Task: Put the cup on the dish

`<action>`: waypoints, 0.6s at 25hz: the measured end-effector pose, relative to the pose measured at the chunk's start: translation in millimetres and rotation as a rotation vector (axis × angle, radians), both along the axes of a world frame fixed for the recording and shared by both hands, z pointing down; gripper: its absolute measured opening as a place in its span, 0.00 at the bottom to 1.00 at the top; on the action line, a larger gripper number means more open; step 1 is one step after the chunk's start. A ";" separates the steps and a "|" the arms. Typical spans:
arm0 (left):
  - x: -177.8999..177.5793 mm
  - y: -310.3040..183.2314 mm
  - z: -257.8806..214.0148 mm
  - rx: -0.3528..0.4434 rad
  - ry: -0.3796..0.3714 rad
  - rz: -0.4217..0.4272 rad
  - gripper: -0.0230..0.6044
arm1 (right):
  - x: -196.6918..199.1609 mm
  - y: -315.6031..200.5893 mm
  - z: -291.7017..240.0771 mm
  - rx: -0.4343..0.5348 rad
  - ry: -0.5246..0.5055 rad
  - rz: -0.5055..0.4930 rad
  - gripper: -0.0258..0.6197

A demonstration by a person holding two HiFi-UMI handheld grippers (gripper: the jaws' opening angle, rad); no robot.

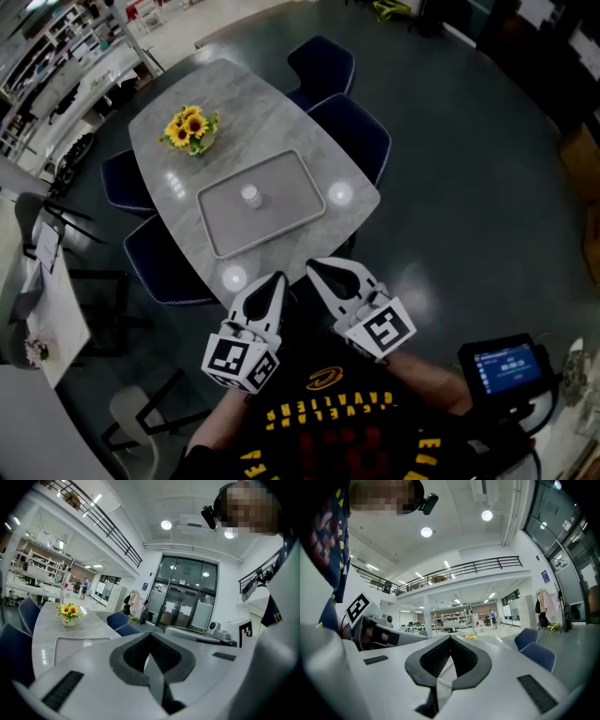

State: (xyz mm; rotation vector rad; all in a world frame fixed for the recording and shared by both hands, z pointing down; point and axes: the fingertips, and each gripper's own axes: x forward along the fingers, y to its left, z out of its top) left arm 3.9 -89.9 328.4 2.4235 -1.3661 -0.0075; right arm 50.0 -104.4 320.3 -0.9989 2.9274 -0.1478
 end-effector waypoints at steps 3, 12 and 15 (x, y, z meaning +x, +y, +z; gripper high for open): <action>5.1 4.3 0.4 0.023 -0.058 0.002 0.04 | 1.3 7.1 6.5 0.008 0.031 -0.003 0.05; 52.8 30.7 -19.0 0.023 -0.098 0.040 0.04 | 40.5 34.1 -18.9 0.029 0.017 0.012 0.05; 63.0 26.7 -13.2 0.023 -0.100 0.067 0.04 | 49.2 31.0 -14.5 0.041 0.012 0.031 0.05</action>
